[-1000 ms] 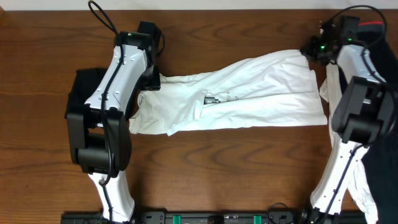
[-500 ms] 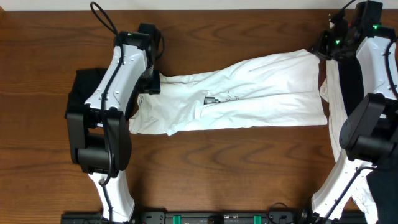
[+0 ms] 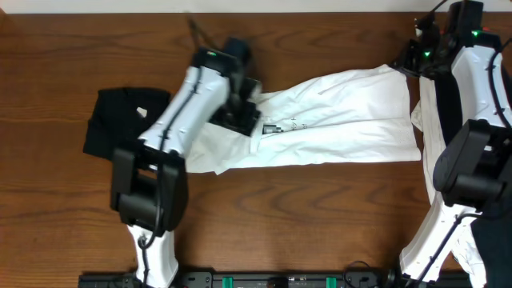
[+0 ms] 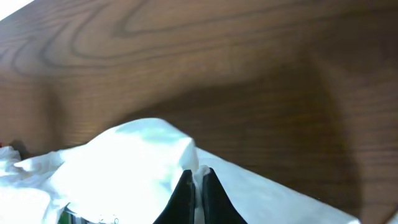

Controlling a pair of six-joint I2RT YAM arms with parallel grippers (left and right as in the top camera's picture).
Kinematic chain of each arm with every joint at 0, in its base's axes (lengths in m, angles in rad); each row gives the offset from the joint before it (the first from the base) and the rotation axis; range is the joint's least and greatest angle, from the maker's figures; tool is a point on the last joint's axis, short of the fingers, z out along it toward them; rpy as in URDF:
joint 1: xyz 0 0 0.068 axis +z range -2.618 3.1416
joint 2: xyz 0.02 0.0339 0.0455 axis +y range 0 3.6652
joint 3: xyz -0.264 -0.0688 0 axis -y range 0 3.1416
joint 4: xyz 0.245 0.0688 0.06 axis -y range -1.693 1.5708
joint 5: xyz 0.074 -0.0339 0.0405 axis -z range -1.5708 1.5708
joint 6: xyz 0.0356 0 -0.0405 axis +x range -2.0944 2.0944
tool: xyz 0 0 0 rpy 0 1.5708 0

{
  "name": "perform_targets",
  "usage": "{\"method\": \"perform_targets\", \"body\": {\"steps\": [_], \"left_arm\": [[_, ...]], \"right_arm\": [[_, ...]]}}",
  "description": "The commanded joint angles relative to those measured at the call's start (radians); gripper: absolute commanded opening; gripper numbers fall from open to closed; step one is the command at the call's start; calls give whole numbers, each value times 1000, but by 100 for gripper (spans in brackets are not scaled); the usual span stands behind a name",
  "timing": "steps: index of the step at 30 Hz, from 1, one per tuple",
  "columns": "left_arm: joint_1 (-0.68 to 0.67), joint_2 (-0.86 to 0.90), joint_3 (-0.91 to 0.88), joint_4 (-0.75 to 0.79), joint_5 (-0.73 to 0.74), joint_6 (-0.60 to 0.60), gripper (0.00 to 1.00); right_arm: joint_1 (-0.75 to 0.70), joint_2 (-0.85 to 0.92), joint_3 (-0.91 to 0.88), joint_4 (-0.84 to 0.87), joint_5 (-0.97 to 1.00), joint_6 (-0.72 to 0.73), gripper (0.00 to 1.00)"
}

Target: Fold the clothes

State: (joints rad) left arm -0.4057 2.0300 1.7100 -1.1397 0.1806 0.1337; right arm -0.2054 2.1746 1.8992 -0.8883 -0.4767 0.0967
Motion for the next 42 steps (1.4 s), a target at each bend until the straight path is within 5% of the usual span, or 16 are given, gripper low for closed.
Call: {"method": "perform_targets", "body": {"steps": [1, 20, 25, 31, 42], "left_arm": [[-43, 11, -5, 13, -18, 103, 76], [-86, 87, -75, 127, -89, 90, 73], [-86, 123, -84, 137, -89, 91, 51], [-85, 142, -80, 136, -142, 83, 6], [-85, -8, -73, 99, -220, 45, 6]], "right_arm": [[10, -30, 11, 2, -5, -16, 1], [10, -30, 11, 6, -6, -16, 1], [10, -30, 11, 6, -5, -16, 1], [10, -30, 11, 5, -5, -16, 1], [9, -30, 11, -3, 2, -16, 1]]}}
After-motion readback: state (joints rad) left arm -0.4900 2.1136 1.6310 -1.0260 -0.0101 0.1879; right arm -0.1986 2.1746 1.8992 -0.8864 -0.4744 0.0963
